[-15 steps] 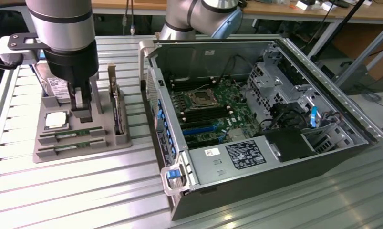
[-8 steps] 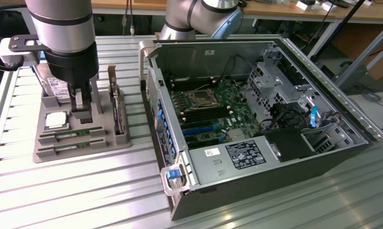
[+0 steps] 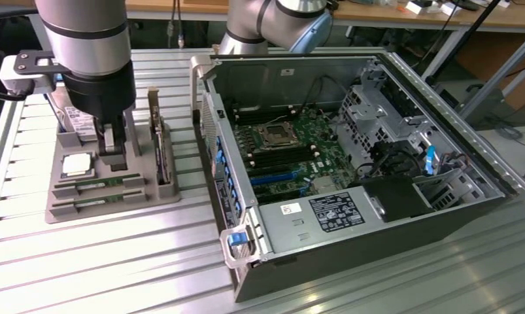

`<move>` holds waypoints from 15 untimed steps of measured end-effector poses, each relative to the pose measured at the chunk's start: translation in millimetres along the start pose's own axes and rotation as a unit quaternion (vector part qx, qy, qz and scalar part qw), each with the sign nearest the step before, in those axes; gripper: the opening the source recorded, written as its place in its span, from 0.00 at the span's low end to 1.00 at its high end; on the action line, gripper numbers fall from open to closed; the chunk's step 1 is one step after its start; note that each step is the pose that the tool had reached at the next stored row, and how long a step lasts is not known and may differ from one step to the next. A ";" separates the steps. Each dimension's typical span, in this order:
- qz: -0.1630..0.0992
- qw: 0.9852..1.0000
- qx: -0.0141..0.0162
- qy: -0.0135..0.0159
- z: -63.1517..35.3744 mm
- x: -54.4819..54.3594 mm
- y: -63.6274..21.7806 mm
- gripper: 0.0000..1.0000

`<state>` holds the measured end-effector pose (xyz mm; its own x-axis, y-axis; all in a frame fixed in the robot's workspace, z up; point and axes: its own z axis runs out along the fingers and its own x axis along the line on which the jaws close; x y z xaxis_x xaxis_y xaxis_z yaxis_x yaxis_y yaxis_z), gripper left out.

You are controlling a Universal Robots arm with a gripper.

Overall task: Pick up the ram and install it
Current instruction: 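Pick up the ram and move it above insertion slot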

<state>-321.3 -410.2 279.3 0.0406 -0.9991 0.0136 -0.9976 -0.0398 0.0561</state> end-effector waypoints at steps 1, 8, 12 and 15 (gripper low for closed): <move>0.000 1.000 0.000 0.000 0.2 0.0 0.0 0.36; 0.000 1.000 0.000 0.000 2.2 0.0 -0.1 0.36; 0.000 1.000 0.000 0.000 4.0 0.0 -0.2 0.36; 0.000 1.000 0.000 0.000 4.9 -0.1 0.2 0.36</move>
<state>-321.8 -410.2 274.4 0.0405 -0.9991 0.0135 -0.9976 -0.0397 0.0560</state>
